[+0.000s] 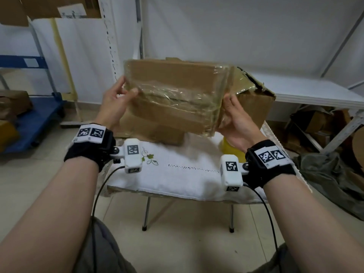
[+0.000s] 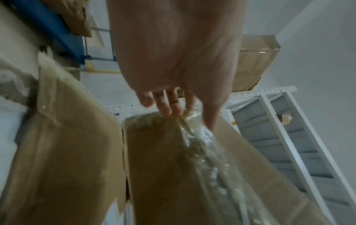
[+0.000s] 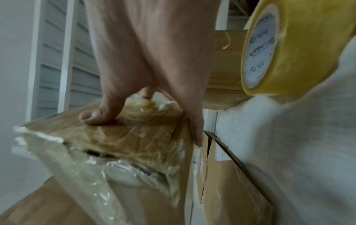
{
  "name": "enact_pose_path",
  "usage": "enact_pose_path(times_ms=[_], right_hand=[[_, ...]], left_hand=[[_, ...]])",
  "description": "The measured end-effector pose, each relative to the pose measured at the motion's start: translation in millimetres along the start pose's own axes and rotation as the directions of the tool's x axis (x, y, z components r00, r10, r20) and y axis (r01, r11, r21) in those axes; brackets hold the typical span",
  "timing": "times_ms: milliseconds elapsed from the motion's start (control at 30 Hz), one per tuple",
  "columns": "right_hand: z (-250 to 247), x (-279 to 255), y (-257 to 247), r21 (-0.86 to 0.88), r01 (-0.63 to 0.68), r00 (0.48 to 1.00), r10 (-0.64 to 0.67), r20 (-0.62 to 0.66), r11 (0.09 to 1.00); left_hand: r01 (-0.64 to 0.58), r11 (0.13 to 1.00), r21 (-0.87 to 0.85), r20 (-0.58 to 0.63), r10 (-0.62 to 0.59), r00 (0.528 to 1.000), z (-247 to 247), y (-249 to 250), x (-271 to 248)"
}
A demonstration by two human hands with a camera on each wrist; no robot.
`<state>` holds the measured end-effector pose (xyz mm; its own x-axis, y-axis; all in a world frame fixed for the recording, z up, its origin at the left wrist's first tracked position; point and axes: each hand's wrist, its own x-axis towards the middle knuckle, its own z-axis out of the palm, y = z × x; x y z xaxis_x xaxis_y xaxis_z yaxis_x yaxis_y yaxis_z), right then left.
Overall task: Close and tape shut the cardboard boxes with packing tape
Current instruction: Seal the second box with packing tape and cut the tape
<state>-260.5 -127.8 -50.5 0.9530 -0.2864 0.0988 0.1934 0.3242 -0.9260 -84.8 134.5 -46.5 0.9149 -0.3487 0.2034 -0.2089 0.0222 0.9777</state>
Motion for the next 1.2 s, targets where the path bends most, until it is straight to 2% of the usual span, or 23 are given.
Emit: enact_pose_path(times_ms=[100, 167, 233, 300, 367, 467, 533, 633, 700, 733, 800, 867, 967, 1033, 1100, 1200], right_hand=[[10.5, 1.1, -0.3, 0.049, 0.133, 0.991, -0.133, -0.008, 0.990], [16.8, 0.6, 2.1, -0.146, 0.255, 0.967, -0.256, 0.009, 0.956], [23.2, -0.6, 5.9, -0.415, 0.336, 0.937, -0.343, 0.059, 0.846], [25.5, 1.0, 12.0, -0.589, 0.373, 0.917, -0.382, 0.115, 0.717], [25.5, 2.2, 13.3, -0.675, 0.396, 0.902, -0.403, 0.156, 0.622], [19.3, 4.0, 12.5, -0.750, 0.364, 0.910, -0.382, 0.161, 0.552], [17.1, 4.2, 15.3, -0.832, 0.310, 0.937, -0.295, 0.186, 0.460], [18.0, 2.3, 23.9, -0.920, 0.256, 0.966, -0.098, 0.238, 0.296], [14.4, 1.3, 23.8, -0.929, 0.246, 0.966, 0.004, 0.257, 0.277], [10.9, 1.9, 22.5, -0.925, 0.251, 0.964, 0.009, 0.265, 0.286], [4.3, 3.4, 19.2, -0.918, 0.267, 0.963, -0.049, 0.265, 0.294], [-0.2, 4.2, 16.7, -0.911, 0.288, 0.957, -0.112, 0.267, 0.295], [-1.3, 4.5, 15.0, -0.886, 0.298, 0.953, -0.167, 0.253, 0.355], [-2.2, 5.5, 13.5, -0.885, 0.296, 0.949, -0.220, 0.228, 0.360], [-1.4, 6.2, 14.3, -0.898, 0.296, 0.942, -0.253, 0.218, 0.327], [1.4, 8.0, 18.2, -0.926, 0.246, 0.948, -0.272, 0.168, 0.285]], left_hand=[[0.123, 0.966, -0.226, 0.085, -0.106, 0.991, 20.8, 11.2, -9.3], [0.211, 0.908, -0.362, 0.219, -0.137, 0.966, 31.0, 10.5, -12.5], [0.279, 0.872, -0.403, 0.341, -0.140, 0.930, 40.3, 7.0, -15.7], [0.342, 0.845, -0.412, 0.397, -0.171, 0.902, 51.9, 2.6, -18.2], [0.379, 0.848, -0.370, 0.387, -0.230, 0.893, 61.5, -0.3, -20.4], [0.392, 0.911, -0.129, 0.306, -0.340, 0.889, 62.9, -6.7, -18.8], [0.356, 0.933, 0.054, 0.260, -0.358, 0.897, 60.8, -15.1, -15.6], [0.319, 0.921, 0.223, 0.315, -0.378, 0.871, 65.2, -21.7, -16.2], [0.287, 0.914, 0.288, 0.291, -0.369, 0.883, 68.0, -23.9, -16.0], [0.253, 0.915, 0.313, 0.282, -0.344, 0.895, 68.4, -24.5, -16.2], [0.162, 0.917, 0.365, 0.280, -0.274, 0.920, 68.7, -24.7, -16.5], [0.031, 0.882, 0.470, 0.310, -0.198, 0.930, 69.5, -21.7, -17.4], [-0.155, 0.774, 0.614, 0.406, -0.141, 0.903, 73.8, -16.4, -24.2], [-0.217, 0.709, 0.672, 0.412, -0.114, 0.904, 77.2, -16.9, -27.3], [-0.252, 0.699, 0.669, 0.393, -0.045, 0.918, 78.8, -19.4, -28.6], [-0.331, 0.674, 0.661, 0.414, 0.041, 0.909, 79.6, -20.9, -31.1]])
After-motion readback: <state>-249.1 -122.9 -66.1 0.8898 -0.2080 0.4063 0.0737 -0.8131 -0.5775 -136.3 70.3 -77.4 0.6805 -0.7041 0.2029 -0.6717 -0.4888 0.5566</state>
